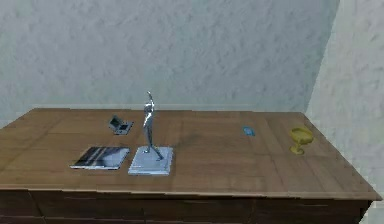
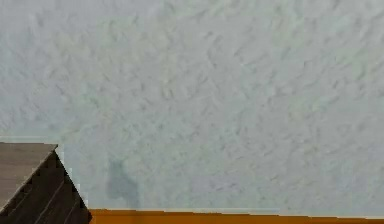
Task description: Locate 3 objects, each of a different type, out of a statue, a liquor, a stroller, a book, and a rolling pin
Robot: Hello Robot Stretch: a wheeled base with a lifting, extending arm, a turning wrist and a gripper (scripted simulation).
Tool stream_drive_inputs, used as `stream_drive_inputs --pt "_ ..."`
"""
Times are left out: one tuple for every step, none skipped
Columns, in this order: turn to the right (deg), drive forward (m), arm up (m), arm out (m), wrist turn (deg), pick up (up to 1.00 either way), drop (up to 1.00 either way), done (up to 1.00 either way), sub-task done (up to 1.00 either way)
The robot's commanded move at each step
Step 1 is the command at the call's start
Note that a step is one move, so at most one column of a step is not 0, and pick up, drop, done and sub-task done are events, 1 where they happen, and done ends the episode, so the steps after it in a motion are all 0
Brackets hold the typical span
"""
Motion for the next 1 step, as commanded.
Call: stream_drive_inputs --pt "-27.0 0.0 0.0 0.0 0.0 0.0 0.0 0.0 0.0"
